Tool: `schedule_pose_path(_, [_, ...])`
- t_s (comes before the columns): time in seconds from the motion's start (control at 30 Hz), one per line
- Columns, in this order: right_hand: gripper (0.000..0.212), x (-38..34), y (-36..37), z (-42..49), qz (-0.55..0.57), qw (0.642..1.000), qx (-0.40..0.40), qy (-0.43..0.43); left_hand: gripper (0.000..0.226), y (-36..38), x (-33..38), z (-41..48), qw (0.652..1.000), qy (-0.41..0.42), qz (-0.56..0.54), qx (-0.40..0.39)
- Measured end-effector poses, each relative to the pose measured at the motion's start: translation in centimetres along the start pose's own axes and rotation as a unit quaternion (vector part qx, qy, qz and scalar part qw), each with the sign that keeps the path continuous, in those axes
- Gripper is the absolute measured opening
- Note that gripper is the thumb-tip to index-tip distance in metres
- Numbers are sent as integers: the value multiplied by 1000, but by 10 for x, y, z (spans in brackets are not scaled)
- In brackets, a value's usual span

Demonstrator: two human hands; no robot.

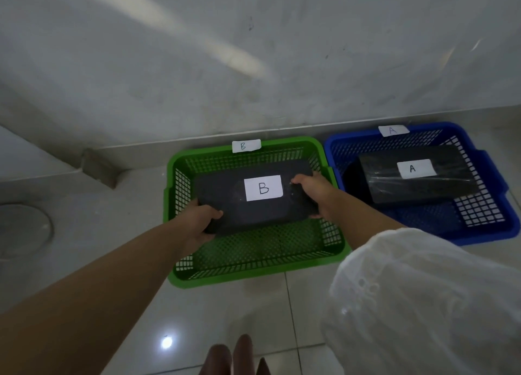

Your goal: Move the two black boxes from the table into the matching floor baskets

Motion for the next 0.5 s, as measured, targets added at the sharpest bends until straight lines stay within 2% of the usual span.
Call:
schedule_pose_path(0.27, [50, -2, 1, -1, 16, 1000, -19, -7, 57, 5, 2, -2, 1000, 11, 6, 20])
schedule_pose_path(0.5, [73, -23, -5, -22, 2, 998, -19, -59, 57, 21, 28, -43, 995, 61, 56, 56])
Point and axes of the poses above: each hand's wrist, its own z-axis towards the middle knuckle, its own y-axis out of the palm, x = y × z, the point moved 1 cm from there along z, towards the middle knuckle, and after that the axes turned 8 degrees about -y, right-handed, at the moved point
